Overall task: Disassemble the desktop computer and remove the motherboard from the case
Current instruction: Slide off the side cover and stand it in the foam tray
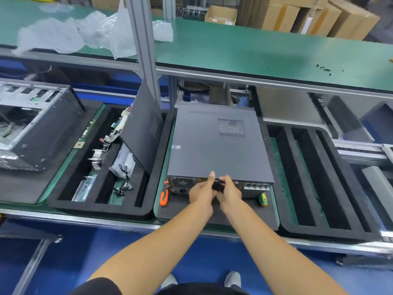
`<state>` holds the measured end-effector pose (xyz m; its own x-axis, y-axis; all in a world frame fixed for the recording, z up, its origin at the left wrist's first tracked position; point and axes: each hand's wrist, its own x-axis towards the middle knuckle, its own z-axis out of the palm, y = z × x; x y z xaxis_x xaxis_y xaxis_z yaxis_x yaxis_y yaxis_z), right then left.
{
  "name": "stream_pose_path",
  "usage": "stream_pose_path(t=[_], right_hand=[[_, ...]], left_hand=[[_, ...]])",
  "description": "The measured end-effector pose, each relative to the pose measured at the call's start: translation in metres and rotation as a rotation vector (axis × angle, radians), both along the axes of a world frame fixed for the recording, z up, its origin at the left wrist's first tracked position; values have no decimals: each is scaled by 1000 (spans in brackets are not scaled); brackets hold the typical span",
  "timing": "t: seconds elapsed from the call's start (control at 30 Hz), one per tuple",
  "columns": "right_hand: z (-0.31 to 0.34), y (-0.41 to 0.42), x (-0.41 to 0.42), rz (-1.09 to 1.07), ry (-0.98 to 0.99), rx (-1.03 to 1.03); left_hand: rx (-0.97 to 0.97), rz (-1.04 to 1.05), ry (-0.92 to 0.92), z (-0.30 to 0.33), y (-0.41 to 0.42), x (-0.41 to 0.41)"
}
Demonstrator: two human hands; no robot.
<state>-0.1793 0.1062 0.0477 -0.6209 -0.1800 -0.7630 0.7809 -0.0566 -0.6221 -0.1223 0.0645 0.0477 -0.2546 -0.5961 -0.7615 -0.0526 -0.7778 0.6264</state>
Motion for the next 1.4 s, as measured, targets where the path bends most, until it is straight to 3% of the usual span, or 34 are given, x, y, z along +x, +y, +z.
stream_pose_path(t=[0.43,0.63,0.77,0.93,1.1,1.23,1.4], right_hand=[[2,7,7,5,6,10],[3,16,8,75,-5,-29],[7,18,9,70,-8,-44],[21,22,9,22,-18,-268],[38,27,2,58,24,-351],[50,30,-3,126,8,-397],[60,33,-13,63,-35,-457]], left_hand=[[-157,-155,50,-17,8,18],[-144,-223,47,-15,5,23],[-173,-132,-27,-3,4,21],[-62,113,266,20,-2,20],[-90,86,519,33,-15,25],[-139,17,553,37,-20,24],[-155,-17,520,42,-17,13]])
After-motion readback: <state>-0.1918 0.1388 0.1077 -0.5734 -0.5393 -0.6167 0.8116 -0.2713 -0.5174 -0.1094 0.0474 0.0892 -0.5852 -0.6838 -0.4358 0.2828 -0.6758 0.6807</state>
